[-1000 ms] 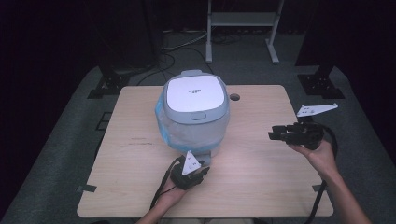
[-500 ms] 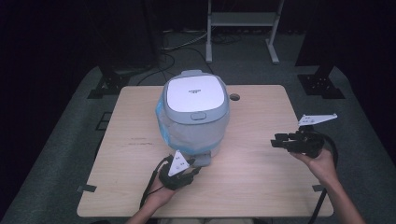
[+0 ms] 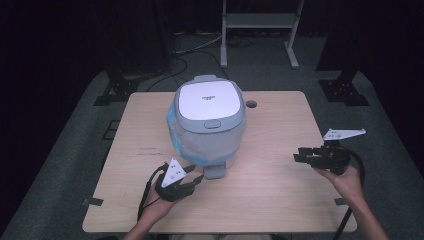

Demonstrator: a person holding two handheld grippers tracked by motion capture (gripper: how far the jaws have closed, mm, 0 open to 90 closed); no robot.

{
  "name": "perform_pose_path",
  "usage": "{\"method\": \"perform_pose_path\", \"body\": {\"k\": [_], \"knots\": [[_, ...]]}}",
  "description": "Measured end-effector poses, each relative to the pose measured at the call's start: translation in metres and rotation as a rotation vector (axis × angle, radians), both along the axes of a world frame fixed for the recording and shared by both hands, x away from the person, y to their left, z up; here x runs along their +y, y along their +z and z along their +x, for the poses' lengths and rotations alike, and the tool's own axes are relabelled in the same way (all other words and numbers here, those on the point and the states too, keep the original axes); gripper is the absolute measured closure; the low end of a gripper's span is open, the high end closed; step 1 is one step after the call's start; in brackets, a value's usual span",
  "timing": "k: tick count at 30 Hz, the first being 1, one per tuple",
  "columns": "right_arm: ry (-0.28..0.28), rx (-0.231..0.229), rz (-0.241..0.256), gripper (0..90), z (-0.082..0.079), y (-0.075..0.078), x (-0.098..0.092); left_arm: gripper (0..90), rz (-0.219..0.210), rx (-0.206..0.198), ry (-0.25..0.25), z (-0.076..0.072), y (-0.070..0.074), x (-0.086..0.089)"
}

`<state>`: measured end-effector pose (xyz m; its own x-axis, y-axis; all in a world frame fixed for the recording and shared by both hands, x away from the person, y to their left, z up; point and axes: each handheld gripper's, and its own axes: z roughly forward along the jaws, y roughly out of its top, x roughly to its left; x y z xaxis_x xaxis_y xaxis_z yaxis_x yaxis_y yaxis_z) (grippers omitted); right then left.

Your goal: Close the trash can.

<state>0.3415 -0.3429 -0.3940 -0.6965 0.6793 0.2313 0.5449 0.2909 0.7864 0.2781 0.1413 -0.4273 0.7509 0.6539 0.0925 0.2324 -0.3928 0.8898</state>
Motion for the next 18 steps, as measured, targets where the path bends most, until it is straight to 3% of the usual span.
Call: {"method": "perform_pose_path", "body": {"k": [4, 18], "knots": [[-0.017, 0.000, 0.007, 55.1, -0.002, -0.002, -0.004, 49.8, 0.017, -0.006, 0.030, 0.000, 0.001, 0.008], [-0.042, -0.011, 0.013, 53.4, -0.009, -0.009, -0.012, 42.3, 0.008, -0.027, 0.096, -0.001, 0.007, 0.037]]}}
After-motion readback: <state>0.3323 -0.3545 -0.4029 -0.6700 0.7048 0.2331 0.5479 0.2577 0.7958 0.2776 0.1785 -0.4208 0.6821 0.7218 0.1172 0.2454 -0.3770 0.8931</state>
